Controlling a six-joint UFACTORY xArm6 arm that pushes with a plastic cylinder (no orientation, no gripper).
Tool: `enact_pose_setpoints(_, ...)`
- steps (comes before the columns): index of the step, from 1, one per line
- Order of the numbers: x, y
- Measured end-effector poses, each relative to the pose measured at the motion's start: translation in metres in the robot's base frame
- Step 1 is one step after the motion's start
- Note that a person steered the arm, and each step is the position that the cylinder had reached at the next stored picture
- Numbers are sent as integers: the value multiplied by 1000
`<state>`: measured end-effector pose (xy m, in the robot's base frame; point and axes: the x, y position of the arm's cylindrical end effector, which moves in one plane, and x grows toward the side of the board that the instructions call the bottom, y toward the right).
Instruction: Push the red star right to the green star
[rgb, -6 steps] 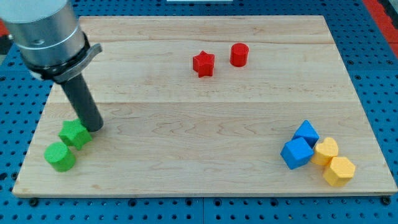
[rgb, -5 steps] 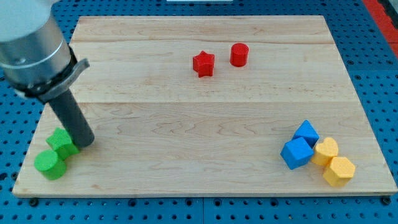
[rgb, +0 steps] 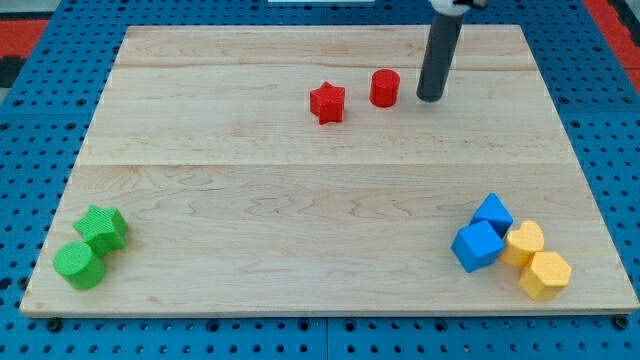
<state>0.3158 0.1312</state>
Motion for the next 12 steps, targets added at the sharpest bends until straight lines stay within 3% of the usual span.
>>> enact_pose_setpoints(1,-19,-34)
enact_pose_setpoints(4,15,-156)
enact_pose_setpoints(6,126,-165)
enact_pose_setpoints(7,102,-187)
enact_pose_setpoints(9,102,-92)
enact_pose_setpoints(10,149,-85)
enact_pose_setpoints(11,173,-122)
enact_pose_setpoints(12,176,-208)
